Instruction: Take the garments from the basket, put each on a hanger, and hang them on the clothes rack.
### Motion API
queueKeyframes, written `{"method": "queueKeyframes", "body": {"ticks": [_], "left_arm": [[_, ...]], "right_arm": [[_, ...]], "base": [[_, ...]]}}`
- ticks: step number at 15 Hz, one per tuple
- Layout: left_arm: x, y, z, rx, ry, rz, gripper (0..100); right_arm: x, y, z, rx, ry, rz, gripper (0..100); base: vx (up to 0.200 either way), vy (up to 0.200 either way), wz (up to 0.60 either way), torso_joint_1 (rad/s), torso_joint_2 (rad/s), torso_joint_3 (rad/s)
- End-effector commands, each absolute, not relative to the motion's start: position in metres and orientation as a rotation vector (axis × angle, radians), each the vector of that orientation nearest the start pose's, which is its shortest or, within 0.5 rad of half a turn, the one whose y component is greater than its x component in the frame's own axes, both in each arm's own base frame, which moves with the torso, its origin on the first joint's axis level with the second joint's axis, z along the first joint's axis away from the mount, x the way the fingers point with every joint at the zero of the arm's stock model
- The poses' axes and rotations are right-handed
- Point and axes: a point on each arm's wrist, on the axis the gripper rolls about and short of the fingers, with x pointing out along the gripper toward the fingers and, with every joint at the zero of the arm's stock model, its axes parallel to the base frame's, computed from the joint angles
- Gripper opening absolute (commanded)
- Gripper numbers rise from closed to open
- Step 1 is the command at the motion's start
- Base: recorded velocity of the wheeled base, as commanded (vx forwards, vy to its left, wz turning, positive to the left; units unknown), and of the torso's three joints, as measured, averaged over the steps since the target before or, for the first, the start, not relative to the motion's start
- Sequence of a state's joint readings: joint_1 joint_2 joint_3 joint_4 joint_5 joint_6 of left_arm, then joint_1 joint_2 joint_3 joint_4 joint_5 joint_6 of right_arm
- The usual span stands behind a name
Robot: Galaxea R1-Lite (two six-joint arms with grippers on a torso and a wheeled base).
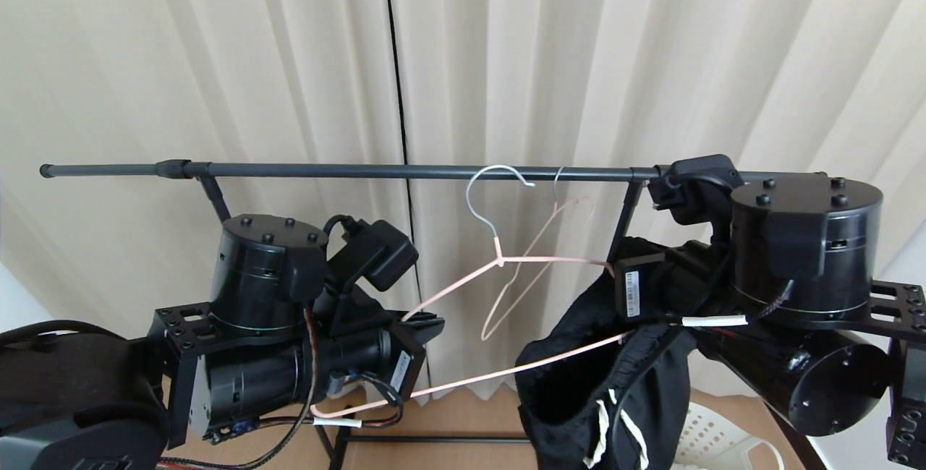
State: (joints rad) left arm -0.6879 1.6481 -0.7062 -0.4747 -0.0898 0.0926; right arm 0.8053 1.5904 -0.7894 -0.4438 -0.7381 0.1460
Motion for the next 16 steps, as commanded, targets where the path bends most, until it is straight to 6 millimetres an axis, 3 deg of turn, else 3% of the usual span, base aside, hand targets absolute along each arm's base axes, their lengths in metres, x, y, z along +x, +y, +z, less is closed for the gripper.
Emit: {"method": "queueKeyframes", "body": {"ticks": [1, 10, 16], "left_arm": [[0.218, -0.181, 0.149, 0.23, 0.433, -0.784, 0], [0.215, -0.186, 0.15, 0.23, 0.421, -0.803, 0], [0.212, -0.189, 0.152, 0.229, 0.403, -0.818, 0]], "right_arm": [[0.189, 0.199, 0.198, -0.1, 0.24, 0.093, 0], [0.176, 0.241, 0.227, -0.036, 0.167, 0.223, 0], [0.168, 0.254, 0.234, 0.002, 0.151, 0.268, 0]], "base": [[0.0, 0.0, 0.0, 0.0, 0.0, 0.0], [0.0, 0.0, 0.0, 0.0, 0.0, 0.0], [0.0, 0.0, 0.0, 0.0, 0.0, 0.0]]}}
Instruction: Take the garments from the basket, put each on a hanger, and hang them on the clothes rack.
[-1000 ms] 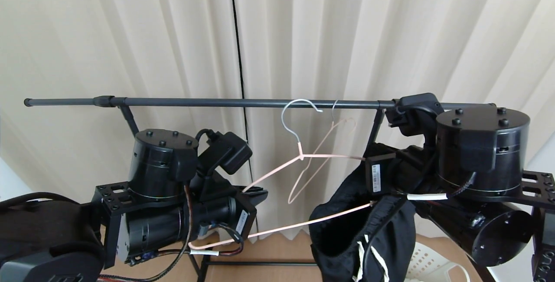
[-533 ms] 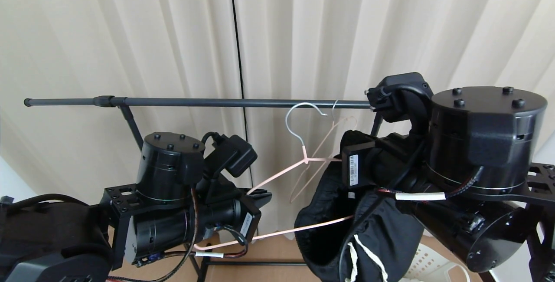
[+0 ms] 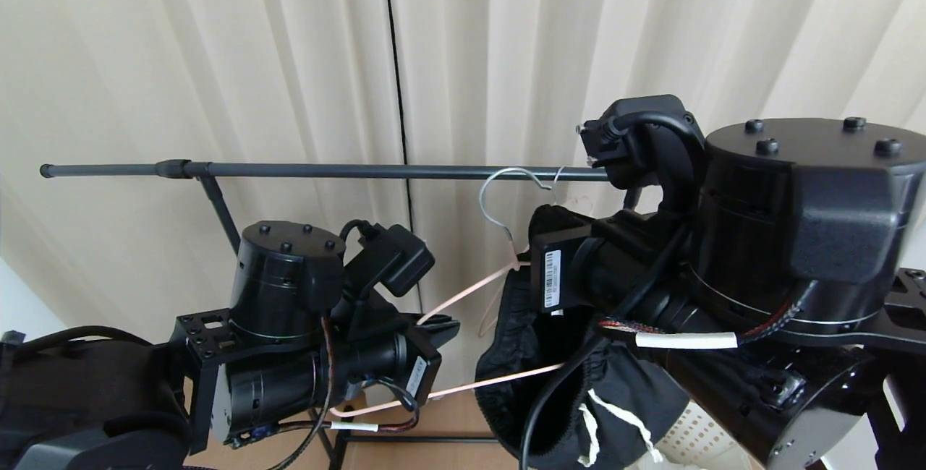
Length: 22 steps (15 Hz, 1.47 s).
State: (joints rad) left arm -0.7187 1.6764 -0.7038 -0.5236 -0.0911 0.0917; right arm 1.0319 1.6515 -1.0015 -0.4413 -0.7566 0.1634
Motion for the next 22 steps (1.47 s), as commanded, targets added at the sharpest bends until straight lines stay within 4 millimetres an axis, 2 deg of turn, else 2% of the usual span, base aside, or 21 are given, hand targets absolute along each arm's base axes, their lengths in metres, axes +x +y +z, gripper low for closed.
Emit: {"method": "queueKeyframes", "body": {"ticks": [1, 3, 4, 7, 10, 18, 22], "left_arm": [[0.212, -0.189, 0.153, 0.227, 0.398, -0.818, 0], [0.21, -0.187, 0.151, 0.23, 0.405, -0.816, 0], [0.208, -0.186, 0.152, 0.229, 0.401, -0.817, 0], [0.207, -0.183, 0.153, 0.219, 0.364, -0.803, 0], [0.206, -0.182, 0.151, 0.218, 0.355, -0.796, 0], [0.204, -0.182, 0.156, 0.21, 0.328, -0.797, 0], [0.206, -0.181, 0.157, 0.206, 0.326, -0.791, 0]], "right_arm": [[0.168, 0.254, 0.234, 0.002, 0.152, 0.266, 0], [0.168, 0.251, 0.236, 0.022, 0.148, 0.246, 0], [0.17, 0.249, 0.237, 0.024, 0.143, 0.226, 100], [0.179, 0.232, 0.242, 0.042, 0.129, 0.156, 100], [0.182, 0.225, 0.247, 0.054, 0.117, 0.135, 100], [0.207, 0.24, 0.234, 0.015, 0.143, 0.101, 100], [0.207, 0.241, 0.231, -0.012, 0.149, 0.104, 100]], "base": [[0.0, 0.0, 0.0, 0.0, 0.0, 0.0], [0.0, 0.0, 0.0, 0.0, 0.0, 0.0], [0.0, 0.0, 0.0, 0.0, 0.0, 0.0], [0.0, 0.0, 0.0, 0.0, 0.0, 0.0], [0.0, 0.0, 0.0, 0.0, 0.0, 0.0], [0.0, 0.0, 0.0, 0.0, 0.0, 0.0], [0.0, 0.0, 0.0, 0.0, 0.0, 0.0]]}}
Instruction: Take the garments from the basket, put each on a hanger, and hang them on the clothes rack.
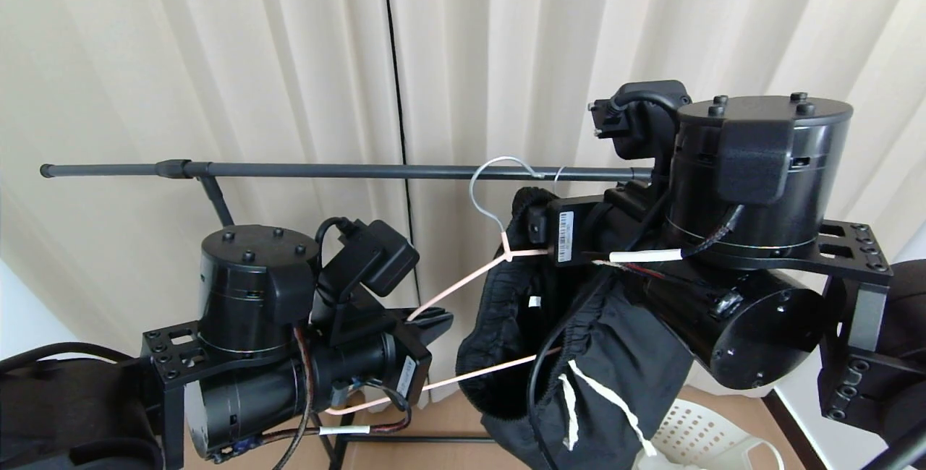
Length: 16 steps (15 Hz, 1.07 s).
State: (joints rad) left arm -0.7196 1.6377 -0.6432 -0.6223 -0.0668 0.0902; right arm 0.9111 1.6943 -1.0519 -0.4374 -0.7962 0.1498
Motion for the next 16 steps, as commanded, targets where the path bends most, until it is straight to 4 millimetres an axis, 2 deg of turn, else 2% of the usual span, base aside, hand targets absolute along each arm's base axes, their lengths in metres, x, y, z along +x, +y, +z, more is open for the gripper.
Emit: {"method": "queueKeyframes", "body": {"ticks": [1, 11, 16], "left_arm": [[0.206, -0.181, 0.157, 0.205, 0.327, -0.788, 0], [0.226, -0.175, 0.157, 0.153, 0.342, -0.688, 0], [0.229, -0.174, 0.159, 0.147, 0.336, -0.677, 0]], "right_arm": [[0.207, 0.24, 0.231, -0.015, 0.149, 0.104, 100], [0.187, 0.237, 0.235, -0.067, 0.15, 0.153, 100], [0.176, 0.232, 0.239, -0.068, 0.148, 0.176, 100]], "base": [[0.0, 0.0, 0.0, 0.0, 0.0, 0.0], [0.0, 0.0, 0.0, 0.0, 0.0, 0.0], [0.0, 0.0, 0.0, 0.0, 0.0, 0.0]]}}
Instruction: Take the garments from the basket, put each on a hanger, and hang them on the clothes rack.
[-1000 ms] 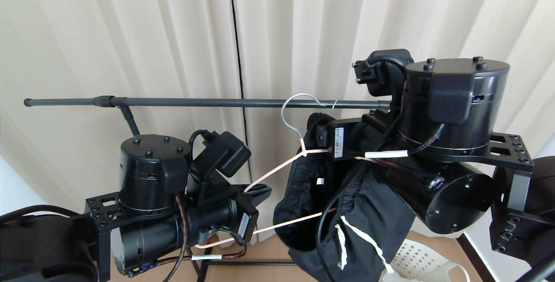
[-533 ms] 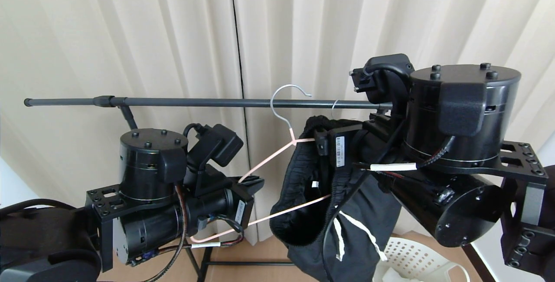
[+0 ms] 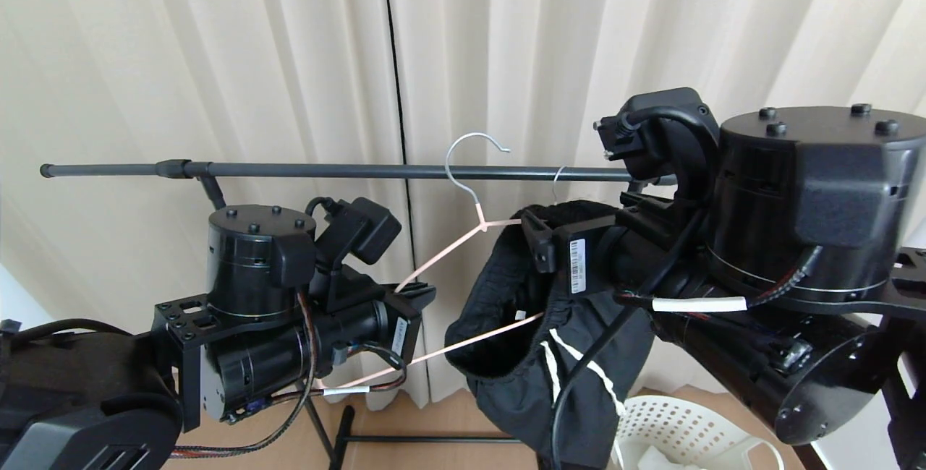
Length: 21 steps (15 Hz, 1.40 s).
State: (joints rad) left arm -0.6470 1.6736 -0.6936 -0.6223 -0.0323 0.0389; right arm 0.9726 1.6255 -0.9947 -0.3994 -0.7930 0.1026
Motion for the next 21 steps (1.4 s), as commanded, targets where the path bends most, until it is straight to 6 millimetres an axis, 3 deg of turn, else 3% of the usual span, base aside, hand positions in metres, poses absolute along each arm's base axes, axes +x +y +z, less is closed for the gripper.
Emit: {"method": "queueKeyframes", "body": {"ticks": [1, 4, 6, 11, 14, 18, 20, 21], "left_arm": [[0.23, -0.173, 0.159, 0.148, 0.336, -0.676, 0], [0.229, -0.172, 0.16, 0.145, 0.335, -0.679, 0], [0.227, -0.171, 0.158, 0.149, 0.339, -0.684, 0], [0.226, -0.171, 0.154, 0.126, 0.328, -0.689, 0], [0.224, -0.17, 0.154, 0.122, 0.328, -0.715, 0], [0.222, -0.169, 0.152, 0.123, 0.339, -0.716, 0], [0.223, -0.17, 0.153, 0.122, 0.335, -0.718, 0], [0.222, -0.17, 0.153, 0.122, 0.333, -0.719, 0]], "right_arm": [[0.174, 0.229, 0.241, -0.069, 0.149, 0.177, 100], [0.167, 0.22, 0.246, -0.057, 0.145, 0.227, 100], [0.164, 0.204, 0.253, -0.094, 0.157, 0.312, 100], [0.175, 0.128, 0.273, -0.238, 0.253, 0.493, 100], [0.187, 0.102, 0.268, -0.37, 0.286, 0.577, 100], [0.183, 0.105, 0.257, -0.337, 0.378, 0.549, 100], [0.172, 0.131, 0.252, -0.216, 0.428, 0.451, 100], [0.172, 0.134, 0.249, -0.227, 0.435, 0.419, 100]], "base": [[0.0, 0.0, 0.0, 0.0, 0.0, 0.0], [0.0, 0.0, 0.0, 0.0, 0.0, 0.0], [0.0, 0.0, 0.0, 0.0, 0.0, 0.0], [0.0, 0.0, 0.0, 0.0, 0.0, 0.0], [0.0, 0.0, 0.0, 0.0, 0.0, 0.0], [0.0, 0.0, 0.0, 0.0, 0.0, 0.0], [0.0, 0.0, 0.0, 0.0, 0.0, 0.0], [0.0, 0.0, 0.0, 0.0, 0.0, 0.0]]}}
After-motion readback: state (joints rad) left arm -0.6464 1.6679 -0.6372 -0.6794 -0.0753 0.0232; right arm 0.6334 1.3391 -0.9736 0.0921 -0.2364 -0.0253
